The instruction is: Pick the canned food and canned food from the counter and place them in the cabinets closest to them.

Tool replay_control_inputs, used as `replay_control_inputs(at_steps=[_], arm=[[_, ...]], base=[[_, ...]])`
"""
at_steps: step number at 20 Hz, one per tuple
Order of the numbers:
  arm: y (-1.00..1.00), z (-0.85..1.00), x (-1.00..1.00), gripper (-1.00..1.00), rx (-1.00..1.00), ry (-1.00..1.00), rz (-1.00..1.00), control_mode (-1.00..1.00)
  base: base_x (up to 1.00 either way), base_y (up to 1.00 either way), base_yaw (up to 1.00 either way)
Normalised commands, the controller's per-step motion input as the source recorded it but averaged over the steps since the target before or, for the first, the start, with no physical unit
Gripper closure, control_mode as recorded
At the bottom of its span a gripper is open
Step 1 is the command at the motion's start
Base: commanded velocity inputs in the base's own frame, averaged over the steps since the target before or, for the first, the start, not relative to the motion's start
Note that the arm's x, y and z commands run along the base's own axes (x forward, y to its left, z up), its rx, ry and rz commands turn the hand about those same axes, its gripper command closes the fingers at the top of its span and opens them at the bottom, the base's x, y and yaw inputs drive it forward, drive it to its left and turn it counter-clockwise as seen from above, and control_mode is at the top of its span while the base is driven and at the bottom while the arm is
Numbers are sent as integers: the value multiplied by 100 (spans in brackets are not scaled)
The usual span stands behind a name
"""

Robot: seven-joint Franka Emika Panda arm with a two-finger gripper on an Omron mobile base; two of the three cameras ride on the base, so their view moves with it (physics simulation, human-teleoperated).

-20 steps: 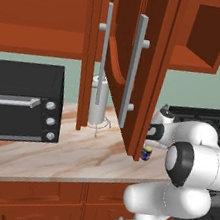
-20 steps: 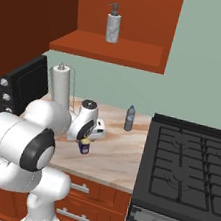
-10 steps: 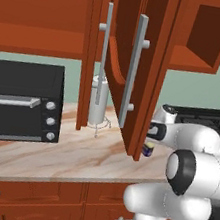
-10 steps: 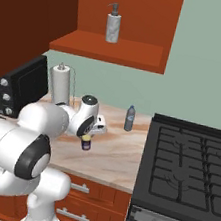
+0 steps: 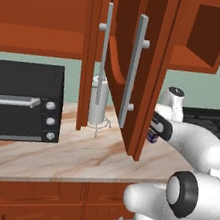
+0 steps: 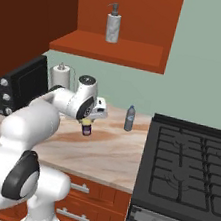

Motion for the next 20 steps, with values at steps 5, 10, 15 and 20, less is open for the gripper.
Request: replay_control_inputs(at_steps=[5,10,15,20], arm=[[-12,76,-20,100,-6,5,-7,-100],[-22,78,-33,100,-5,6,-7,-100],[-31,68,-41,100,-1,6,-9,-100],[-31,72,-41,100,0,1,-13,-100]], base=[[0,0,0],[0,0,0],[0,0,0],[0,0,0]])
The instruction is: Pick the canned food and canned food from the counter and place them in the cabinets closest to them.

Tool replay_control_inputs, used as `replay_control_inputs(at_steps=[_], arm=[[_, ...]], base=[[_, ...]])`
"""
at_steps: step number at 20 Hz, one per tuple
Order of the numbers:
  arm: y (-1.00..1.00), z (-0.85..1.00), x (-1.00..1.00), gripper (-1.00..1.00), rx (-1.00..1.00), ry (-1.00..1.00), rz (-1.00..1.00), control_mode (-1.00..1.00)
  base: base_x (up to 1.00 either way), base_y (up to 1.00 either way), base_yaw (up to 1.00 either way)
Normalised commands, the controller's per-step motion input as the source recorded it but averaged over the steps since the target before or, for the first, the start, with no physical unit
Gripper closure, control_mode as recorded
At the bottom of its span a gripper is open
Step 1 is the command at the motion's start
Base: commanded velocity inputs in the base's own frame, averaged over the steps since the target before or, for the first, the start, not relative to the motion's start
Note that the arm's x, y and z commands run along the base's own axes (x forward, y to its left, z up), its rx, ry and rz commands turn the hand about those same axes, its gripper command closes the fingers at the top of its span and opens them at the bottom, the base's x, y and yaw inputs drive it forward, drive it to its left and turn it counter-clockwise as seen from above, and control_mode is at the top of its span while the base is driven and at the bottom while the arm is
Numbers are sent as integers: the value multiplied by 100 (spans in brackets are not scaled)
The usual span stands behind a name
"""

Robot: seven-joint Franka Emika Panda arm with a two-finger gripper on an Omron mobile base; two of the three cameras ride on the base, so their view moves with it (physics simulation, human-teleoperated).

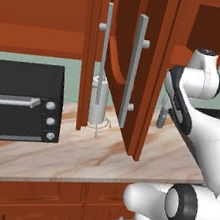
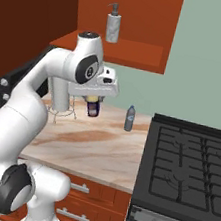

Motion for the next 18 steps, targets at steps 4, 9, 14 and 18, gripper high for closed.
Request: replay_control_inputs(at_steps=[4,9,14,18], arm=[[-22,77,-37,100,0,0,-13,-100],[-15,71,-27,100,0,0,-15,-100],[-6,43,-14,100,2,-10,-10,-100],[-1,12,-5,100,2,-13,0,-100]], base=[[0,0,0],[0,0,0],[0,0,0],[0,0,0]])
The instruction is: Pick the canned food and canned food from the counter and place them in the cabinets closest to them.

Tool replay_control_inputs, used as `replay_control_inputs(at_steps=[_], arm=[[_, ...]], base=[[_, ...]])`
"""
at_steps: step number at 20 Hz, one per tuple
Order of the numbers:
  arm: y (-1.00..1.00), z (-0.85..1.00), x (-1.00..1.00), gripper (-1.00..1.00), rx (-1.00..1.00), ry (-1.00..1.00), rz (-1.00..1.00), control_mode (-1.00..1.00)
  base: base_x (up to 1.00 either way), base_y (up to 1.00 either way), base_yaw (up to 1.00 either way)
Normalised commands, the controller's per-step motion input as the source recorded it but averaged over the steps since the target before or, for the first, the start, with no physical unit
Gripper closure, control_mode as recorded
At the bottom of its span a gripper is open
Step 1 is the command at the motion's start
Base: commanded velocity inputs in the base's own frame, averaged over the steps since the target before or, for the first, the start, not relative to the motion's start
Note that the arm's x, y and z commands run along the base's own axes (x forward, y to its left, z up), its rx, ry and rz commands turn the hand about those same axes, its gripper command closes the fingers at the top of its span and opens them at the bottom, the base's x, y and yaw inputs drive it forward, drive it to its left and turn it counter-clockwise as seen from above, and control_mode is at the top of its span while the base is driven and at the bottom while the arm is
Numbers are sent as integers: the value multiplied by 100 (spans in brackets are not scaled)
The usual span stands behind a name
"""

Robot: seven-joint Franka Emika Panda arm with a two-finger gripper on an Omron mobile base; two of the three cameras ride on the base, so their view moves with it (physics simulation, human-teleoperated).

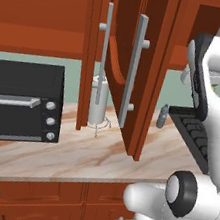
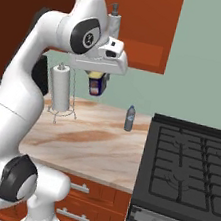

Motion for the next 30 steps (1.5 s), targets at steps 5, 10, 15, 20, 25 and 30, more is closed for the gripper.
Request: replay_control_inputs(at_steps=[5,10,15,20,25,30], arm=[[-14,39,-19,100,13,-28,0,-100],[-11,27,-16,100,10,-25,0,-100],[2,4,-2,100,0,-8,0,-100],[27,21,0,100,-1,-10,0,-100],[21,29,1,100,0,-7,-1,-100],[1,4,0,100,0,-2,0,-100]], base=[[0,0,0],[0,0,0],[0,0,0],[0,0,0],[0,0,0],[0,0,0]])
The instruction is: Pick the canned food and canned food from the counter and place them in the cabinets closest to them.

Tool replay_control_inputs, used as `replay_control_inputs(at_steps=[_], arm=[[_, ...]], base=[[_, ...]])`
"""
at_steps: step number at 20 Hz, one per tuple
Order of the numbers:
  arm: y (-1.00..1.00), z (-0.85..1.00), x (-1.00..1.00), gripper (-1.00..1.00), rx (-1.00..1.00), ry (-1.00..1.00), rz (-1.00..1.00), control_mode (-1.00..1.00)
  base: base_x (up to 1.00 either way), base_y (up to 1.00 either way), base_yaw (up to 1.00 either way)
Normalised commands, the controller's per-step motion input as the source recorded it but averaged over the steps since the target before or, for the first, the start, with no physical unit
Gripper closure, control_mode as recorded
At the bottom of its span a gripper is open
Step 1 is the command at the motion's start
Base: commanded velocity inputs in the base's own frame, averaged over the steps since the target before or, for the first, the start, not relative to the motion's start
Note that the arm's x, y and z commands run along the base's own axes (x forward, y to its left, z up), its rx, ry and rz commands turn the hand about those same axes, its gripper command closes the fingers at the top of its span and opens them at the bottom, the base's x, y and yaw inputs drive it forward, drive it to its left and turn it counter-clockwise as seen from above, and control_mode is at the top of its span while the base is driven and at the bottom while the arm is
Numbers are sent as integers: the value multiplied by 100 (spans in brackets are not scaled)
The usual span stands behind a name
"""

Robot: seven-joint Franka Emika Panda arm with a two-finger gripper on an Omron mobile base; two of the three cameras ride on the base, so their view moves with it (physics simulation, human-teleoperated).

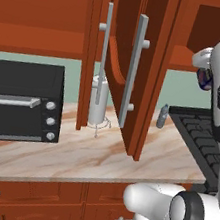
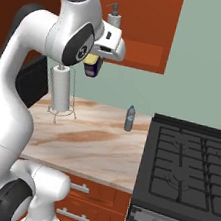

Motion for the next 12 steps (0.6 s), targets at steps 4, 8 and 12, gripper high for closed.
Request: replay_control_inputs(at_steps=[4,8,12], arm=[[4,0,29,100,0,2,-2,-100],[4,2,47,100,0,7,-3,-100],[0,10,49,100,0,8,-1,-100]], base=[[0,0,0],[0,0,0],[0,0,0]])
